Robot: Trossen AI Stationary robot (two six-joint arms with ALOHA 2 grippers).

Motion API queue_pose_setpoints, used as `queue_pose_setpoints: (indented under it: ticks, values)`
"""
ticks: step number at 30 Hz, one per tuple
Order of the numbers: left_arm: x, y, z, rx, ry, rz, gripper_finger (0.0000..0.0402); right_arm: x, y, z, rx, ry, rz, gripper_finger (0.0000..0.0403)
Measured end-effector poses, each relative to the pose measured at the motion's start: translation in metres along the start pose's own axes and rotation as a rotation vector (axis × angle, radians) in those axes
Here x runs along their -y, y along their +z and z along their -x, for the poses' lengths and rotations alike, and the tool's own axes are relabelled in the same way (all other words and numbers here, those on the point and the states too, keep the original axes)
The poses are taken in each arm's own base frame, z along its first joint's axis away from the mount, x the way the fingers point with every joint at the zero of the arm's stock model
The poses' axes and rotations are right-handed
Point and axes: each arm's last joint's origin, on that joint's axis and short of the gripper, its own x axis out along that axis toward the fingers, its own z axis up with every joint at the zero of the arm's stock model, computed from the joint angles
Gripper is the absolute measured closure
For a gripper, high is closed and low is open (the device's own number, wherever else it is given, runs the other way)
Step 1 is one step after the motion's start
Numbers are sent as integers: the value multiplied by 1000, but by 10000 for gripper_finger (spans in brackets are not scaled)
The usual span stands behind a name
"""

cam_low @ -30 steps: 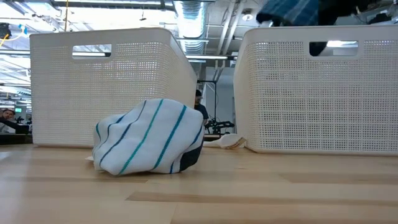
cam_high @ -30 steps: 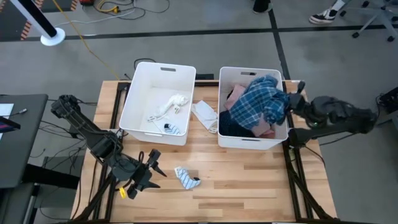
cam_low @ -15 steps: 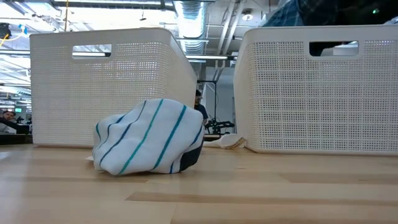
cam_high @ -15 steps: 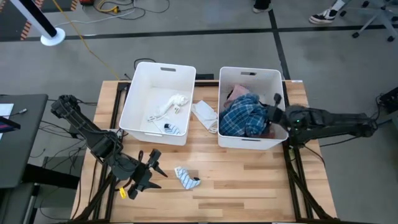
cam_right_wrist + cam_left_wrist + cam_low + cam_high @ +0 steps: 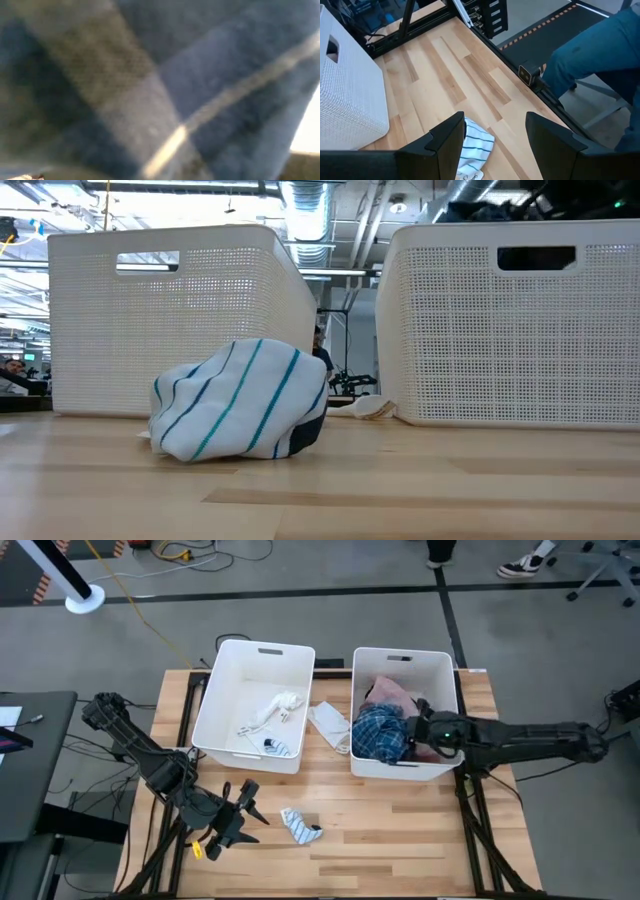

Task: Sort clothes
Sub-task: Put the blue shirt into the right white laundry bin

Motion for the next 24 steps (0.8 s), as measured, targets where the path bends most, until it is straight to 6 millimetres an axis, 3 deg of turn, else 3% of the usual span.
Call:
queue_pose_setpoints:
  ticks: [12, 24]
  values:
    - [0, 0, 0, -1, -6, 8, 196, 2, -20, -42, -239, -27, -81, 367]
    - [2, -3, -4, -34, -22, 23, 196, 4, -40, -69, -400, 28, -172, 367]
